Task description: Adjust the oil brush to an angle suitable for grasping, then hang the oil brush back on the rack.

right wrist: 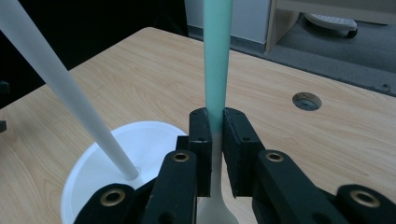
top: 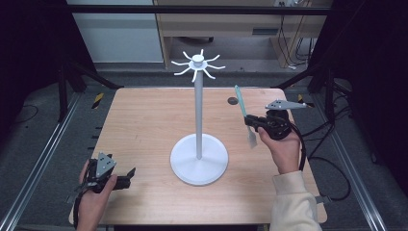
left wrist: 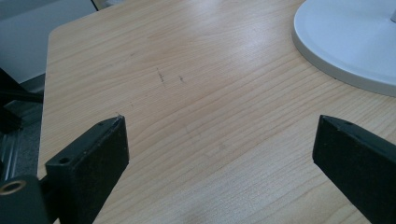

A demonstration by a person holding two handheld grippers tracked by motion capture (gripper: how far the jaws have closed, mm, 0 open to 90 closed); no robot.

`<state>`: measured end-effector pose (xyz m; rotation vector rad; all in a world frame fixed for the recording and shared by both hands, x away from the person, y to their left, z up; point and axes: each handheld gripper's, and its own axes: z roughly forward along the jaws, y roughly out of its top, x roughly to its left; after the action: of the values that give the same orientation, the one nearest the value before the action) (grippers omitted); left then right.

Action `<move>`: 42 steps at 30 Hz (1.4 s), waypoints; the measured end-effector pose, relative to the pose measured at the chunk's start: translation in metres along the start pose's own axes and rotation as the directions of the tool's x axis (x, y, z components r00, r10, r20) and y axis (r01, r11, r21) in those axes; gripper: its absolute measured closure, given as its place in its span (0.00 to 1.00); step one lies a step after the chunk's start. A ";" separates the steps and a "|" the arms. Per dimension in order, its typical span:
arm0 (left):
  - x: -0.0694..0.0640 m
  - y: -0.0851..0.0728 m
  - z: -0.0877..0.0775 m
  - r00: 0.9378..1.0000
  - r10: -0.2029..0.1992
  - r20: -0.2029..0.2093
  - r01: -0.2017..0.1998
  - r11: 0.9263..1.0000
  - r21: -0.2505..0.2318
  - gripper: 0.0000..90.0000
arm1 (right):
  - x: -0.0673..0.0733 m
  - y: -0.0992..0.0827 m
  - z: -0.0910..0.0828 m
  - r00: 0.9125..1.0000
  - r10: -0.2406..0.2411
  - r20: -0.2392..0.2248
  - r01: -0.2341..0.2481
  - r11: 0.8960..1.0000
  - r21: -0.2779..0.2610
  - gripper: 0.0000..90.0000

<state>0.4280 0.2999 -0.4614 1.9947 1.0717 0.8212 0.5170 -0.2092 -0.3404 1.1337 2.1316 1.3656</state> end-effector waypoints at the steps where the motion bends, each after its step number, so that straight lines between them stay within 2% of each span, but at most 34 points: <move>1: 0.000 0.000 0.000 1.000 0.000 0.001 0.000 1.000 0.000 0.04 | 0.001 0.002 -0.003 1.000 0.002 0.002 -0.002 1.000 -0.019 0.91; 6: -0.001 0.000 0.001 1.000 -0.001 0.003 0.001 1.000 -0.001 0.04 | 0.004 0.006 -0.011 1.000 0.004 -0.007 -0.004 0.998 -0.056 0.91; 7: -0.001 0.000 0.001 1.000 -0.001 0.002 0.001 1.000 -0.003 0.04 | 0.007 0.008 -0.015 1.000 -0.005 -0.011 0.004 0.997 -0.079 0.91; 18: -0.001 0.000 0.001 1.000 -0.001 0.003 0.001 1.000 -0.002 0.04 | 0.016 0.016 -0.025 1.000 -0.026 -0.012 0.024 0.992 -0.123 0.91; 22: -0.001 0.001 0.001 1.000 0.002 0.002 -0.002 1.000 0.000 0.04 | 0.021 0.021 -0.033 0.999 -0.030 -0.024 0.026 0.987 -0.160 0.91; 29: 0.000 0.000 0.000 1.000 0.000 0.002 0.000 1.000 0.000 0.04 | 0.030 0.027 -0.040 0.999 -0.044 -0.029 0.038 0.981 -0.192 0.91; 42: -0.001 0.000 0.001 1.000 0.002 0.002 -0.002 1.000 -0.002 0.04 | 0.049 0.033 -0.057 0.997 -0.071 -0.036 0.059 0.963 -0.262 0.91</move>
<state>0.4283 0.2986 -0.4617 1.9951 1.0680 0.8211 0.4641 -0.1973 -0.2794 0.9294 1.9289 1.5980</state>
